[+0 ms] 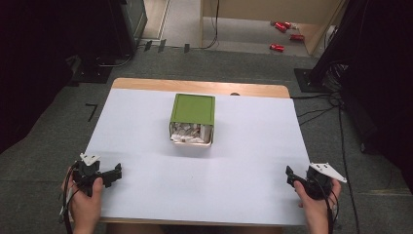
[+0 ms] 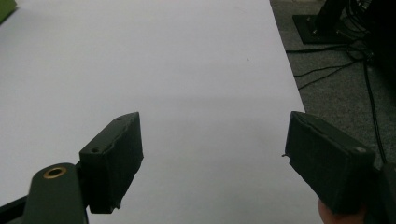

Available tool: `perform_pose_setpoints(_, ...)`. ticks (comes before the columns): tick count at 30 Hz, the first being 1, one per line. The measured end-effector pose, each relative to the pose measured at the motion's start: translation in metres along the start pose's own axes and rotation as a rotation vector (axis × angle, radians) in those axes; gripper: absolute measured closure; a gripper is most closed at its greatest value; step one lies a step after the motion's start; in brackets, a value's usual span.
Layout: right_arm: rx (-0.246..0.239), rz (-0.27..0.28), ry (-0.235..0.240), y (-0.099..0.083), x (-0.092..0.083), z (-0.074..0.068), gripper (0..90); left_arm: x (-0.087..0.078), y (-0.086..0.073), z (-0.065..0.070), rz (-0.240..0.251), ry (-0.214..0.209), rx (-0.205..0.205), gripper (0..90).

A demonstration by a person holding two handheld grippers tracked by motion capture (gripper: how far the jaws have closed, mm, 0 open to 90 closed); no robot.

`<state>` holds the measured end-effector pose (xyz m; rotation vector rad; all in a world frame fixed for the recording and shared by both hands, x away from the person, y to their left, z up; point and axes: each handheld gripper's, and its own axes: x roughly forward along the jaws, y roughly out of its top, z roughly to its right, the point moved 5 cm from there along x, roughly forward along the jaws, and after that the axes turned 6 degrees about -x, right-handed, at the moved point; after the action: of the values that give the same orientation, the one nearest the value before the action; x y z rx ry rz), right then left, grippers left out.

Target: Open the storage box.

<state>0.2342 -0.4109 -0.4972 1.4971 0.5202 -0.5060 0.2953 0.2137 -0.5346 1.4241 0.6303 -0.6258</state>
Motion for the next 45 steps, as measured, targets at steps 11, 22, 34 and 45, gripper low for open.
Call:
perform_pose_setpoints(11, -0.023, 0.032, 0.02, 0.017, 0.0, -0.016, 19.1, 0.0, 0.0, 0.0, 0.0, 0.0, 0.0, 0.0)
perform_pose_setpoints(22, -0.062, 0.05, 0.058, 0.035, 0.001, -0.041, 19.1, 0.0, 0.0, 0.0, 0.0, 0.0, 0.0, 0.0)
perform_pose_setpoints(34, -0.083, 0.067, 0.092, 0.047, 0.007, -0.065, 19.3, 0.0, 0.0, 0.0, 0.0, 0.0, 0.0, 0.0)
perform_pose_setpoints(45, -0.112, 0.086, 0.131, 0.06, 0.012, -0.091, 19.4, 0.0, 0.0, 0.0, 0.0, 0.0, 0.0, 0.0)
